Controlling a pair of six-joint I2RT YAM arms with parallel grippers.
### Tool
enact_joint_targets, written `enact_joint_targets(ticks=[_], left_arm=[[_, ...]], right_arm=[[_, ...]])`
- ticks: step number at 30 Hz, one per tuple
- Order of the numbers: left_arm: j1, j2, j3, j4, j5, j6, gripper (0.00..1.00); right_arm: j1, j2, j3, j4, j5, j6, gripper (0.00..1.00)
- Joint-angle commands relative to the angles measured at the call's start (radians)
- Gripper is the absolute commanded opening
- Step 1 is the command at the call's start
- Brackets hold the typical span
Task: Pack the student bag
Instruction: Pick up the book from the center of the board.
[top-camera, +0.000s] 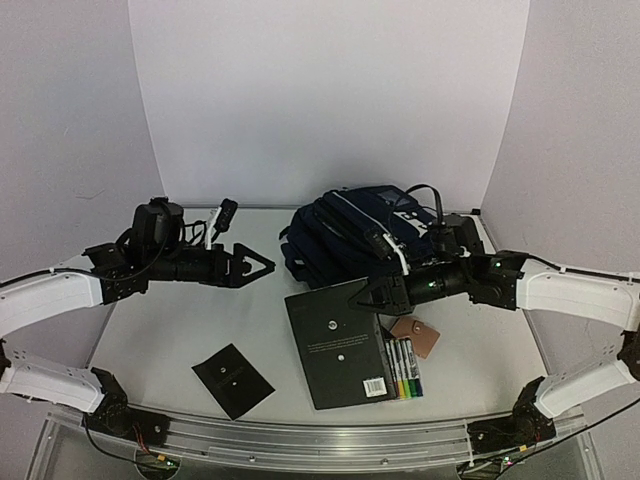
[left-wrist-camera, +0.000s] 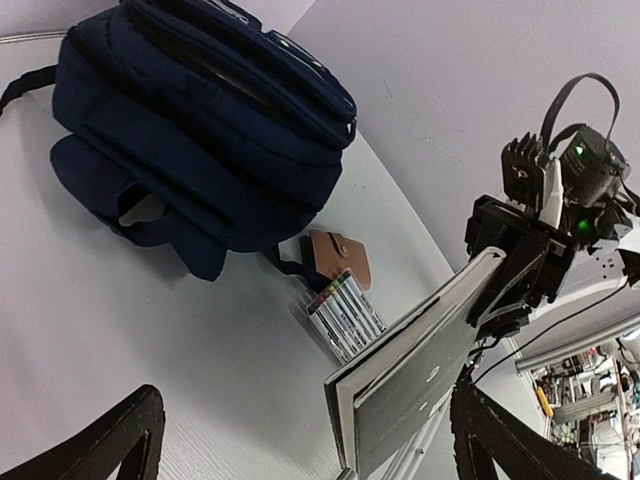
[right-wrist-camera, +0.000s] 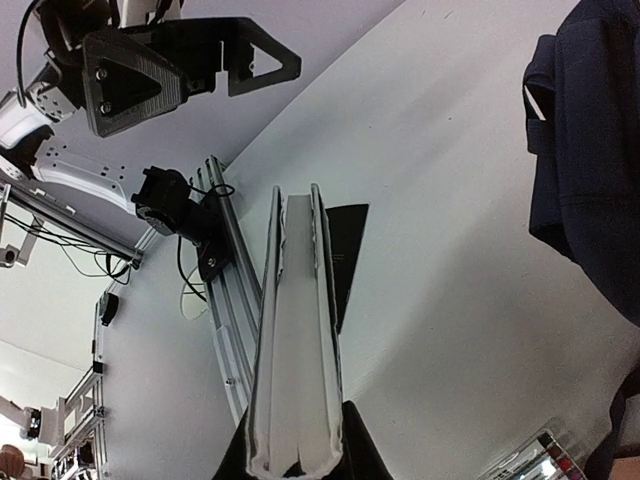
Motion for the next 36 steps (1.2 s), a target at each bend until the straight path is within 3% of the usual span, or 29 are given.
enact_joint_targets(ticks=[1, 9, 21, 26, 30, 36], left_arm=[[0.006, 0.121, 0.144, -0.08, 0.227, 0.152, 1.0], [0.004, 0.308, 0.278, -0.099, 0.53, 0.251, 0.99], [-0.075, 0.412, 0.351, -0.181, 0.701, 0.324, 0.95], [-0.102, 0.414, 0.33, -0.179, 0.709, 0.306, 0.83], [-0.116, 0.39, 0.28, -0.09, 0.719, 0.235, 0.64], [-0.135, 0.403, 0.26, -0.08, 0.718, 0.213, 0.5]], right_arm=[[0.014, 0.041, 0.123, -0.045, -0.133, -0.056, 0.0], [0.043, 0.135, 0.214, -0.068, -0.301, -0.065, 0.0], [0.058, 0.21, 0.279, -0.071, -0.394, -0.08, 0.0], [0.058, 0.212, 0.282, -0.067, -0.386, -0.089, 0.0], [0.059, 0.199, 0.276, -0.062, -0.364, -0.087, 0.0], [0.058, 0.18, 0.28, -0.055, -0.347, -0.082, 0.0]])
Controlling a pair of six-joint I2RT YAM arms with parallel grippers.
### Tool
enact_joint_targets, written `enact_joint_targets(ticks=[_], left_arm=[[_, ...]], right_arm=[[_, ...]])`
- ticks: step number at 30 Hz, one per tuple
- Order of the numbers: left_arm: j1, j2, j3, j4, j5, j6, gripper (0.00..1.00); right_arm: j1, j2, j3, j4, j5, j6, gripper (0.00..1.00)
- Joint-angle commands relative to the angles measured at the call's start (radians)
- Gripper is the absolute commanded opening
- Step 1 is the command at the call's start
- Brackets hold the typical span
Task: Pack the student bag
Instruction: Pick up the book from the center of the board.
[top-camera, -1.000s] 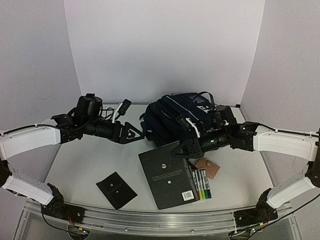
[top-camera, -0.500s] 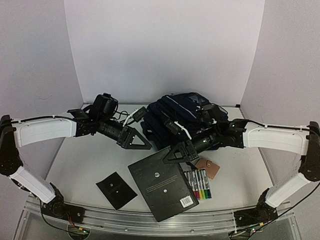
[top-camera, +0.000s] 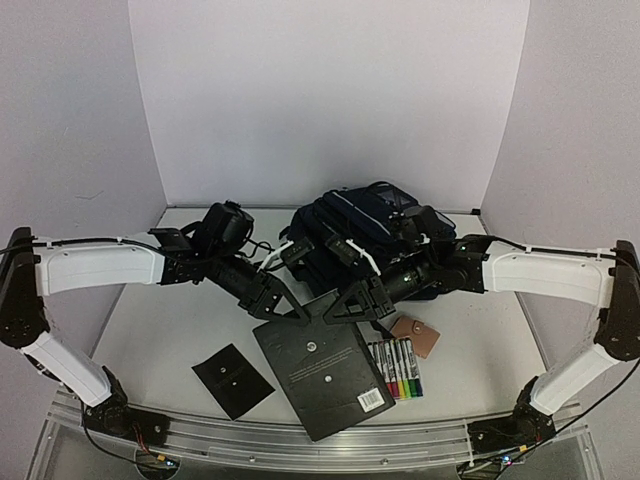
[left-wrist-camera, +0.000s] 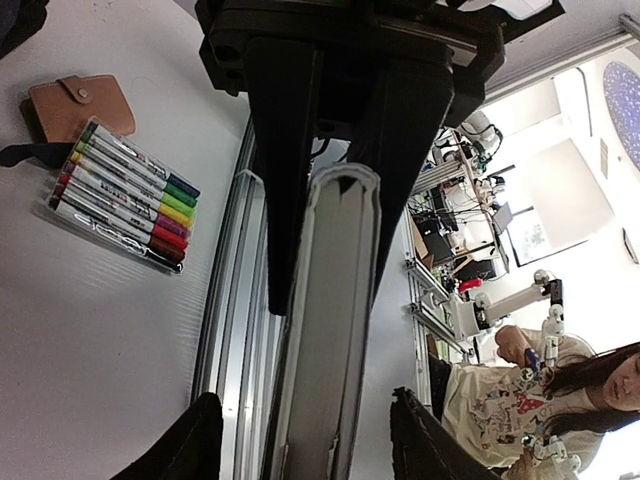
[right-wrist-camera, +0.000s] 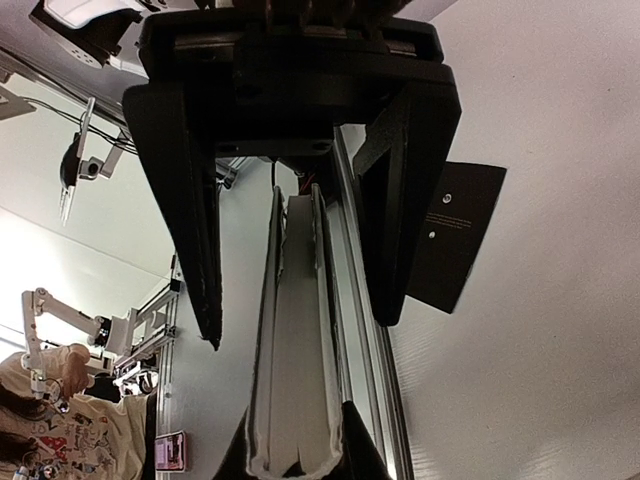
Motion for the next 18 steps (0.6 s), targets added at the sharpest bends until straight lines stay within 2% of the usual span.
enact_joint_targets(ticks=[1, 6, 12, 16, 18], left_arm=[[-0.014, -0.014, -0.011, 0.052, 0.03, -0.028, 0.44], [-0.016, -0.031, -0.04, 0.108, 0.026, -0.065, 0.17], [-0.015, -0.054, -0.083, 0.153, -0.015, -0.097, 0.01], [-0.014, -0.082, -0.126, 0.203, -0.094, -0.14, 0.0], [-0.014, -0.101, -0.154, 0.237, -0.152, -0.173, 0.0]], right_arm=[[0.004, -0.045, 0.06, 0.071, -0.036, 0.01, 0.0], [0.003, -0.044, 0.039, 0.075, 0.004, 0.004, 0.0], [-0.004, -0.028, 0.015, 0.078, 0.081, -0.015, 0.03], [-0.014, -0.017, 0.0, 0.079, 0.162, -0.03, 0.15], [-0.02, -0.016, -0.01, 0.081, 0.196, -0.033, 0.33]])
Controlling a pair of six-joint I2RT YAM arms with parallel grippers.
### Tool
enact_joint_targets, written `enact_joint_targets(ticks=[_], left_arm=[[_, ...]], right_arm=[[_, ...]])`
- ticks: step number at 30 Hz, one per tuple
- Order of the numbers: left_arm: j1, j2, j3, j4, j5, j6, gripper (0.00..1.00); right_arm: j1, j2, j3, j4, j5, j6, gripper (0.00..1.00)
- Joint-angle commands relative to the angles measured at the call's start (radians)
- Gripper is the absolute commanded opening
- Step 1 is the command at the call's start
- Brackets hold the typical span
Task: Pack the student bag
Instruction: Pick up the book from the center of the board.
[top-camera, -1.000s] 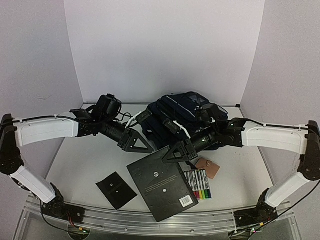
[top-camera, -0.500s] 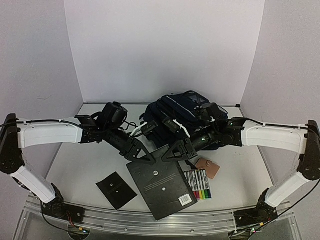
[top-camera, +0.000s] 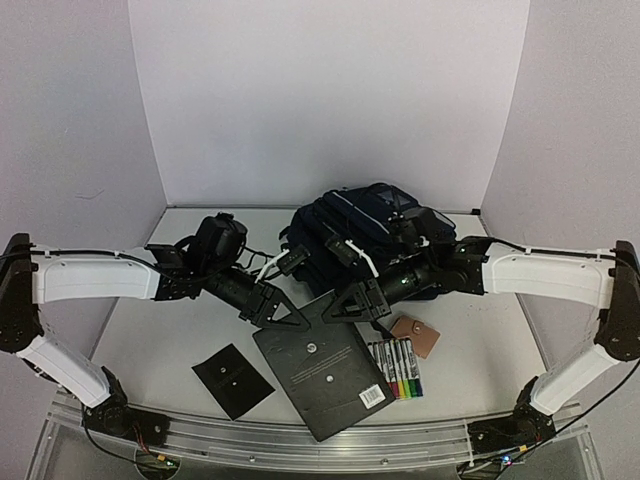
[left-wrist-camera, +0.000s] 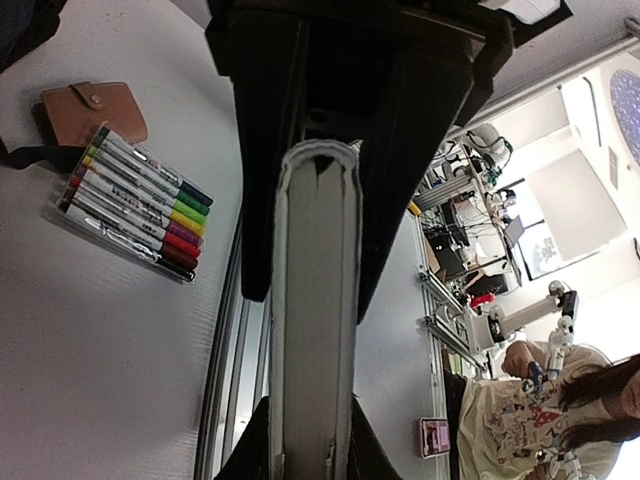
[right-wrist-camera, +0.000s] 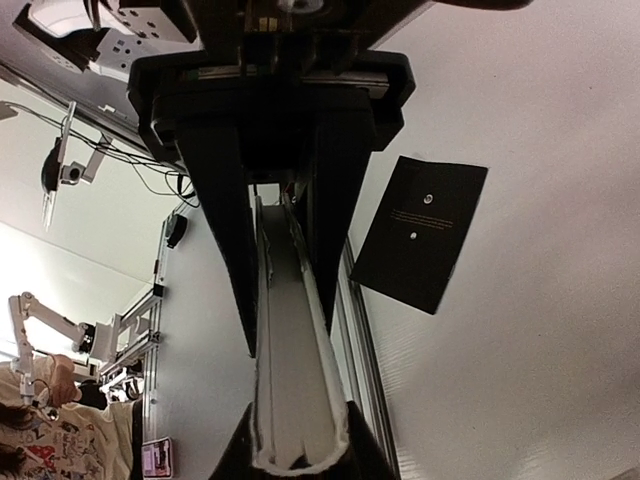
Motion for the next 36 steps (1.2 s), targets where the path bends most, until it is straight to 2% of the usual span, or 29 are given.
enact_joint_targets(ticks=[1, 4, 7, 15, 20, 27, 36], left_arm=[[0.0, -0.076, -0.056, 0.075, -0.144, -0.128, 0.0], [0.003, -0.104, -0.093, 0.106, -0.245, -0.17, 0.0], [0.019, -0.12, -0.119, 0.135, -0.308, -0.243, 0.0], [0.1, -0.211, -0.217, 0.322, -0.385, -0.444, 0.0], [0.142, -0.27, -0.251, 0.45, -0.435, -0.52, 0.0], [0.179, -0.272, -0.279, 0.7, -0.458, -0.613, 0.0], [0.18, -0.298, -0.314, 0.888, -0.494, -0.66, 0.0]], right_arm=[[-0.027, -0.017, -0.009, 0.084, 0.15, -0.018, 0.43], [-0.039, -0.029, -0.026, 0.093, 0.222, -0.006, 0.62], [-0.057, -0.054, -0.049, 0.107, 0.302, 0.014, 0.75], [-0.119, -0.194, -0.175, 0.222, 0.505, 0.162, 0.97], [-0.147, -0.278, -0.268, 0.306, 0.561, 0.26, 0.98], [-0.173, -0.342, -0.382, 0.499, 0.534, 0.412, 0.98], [-0.174, -0.25, -0.488, 0.827, 0.414, 0.607, 0.98]])
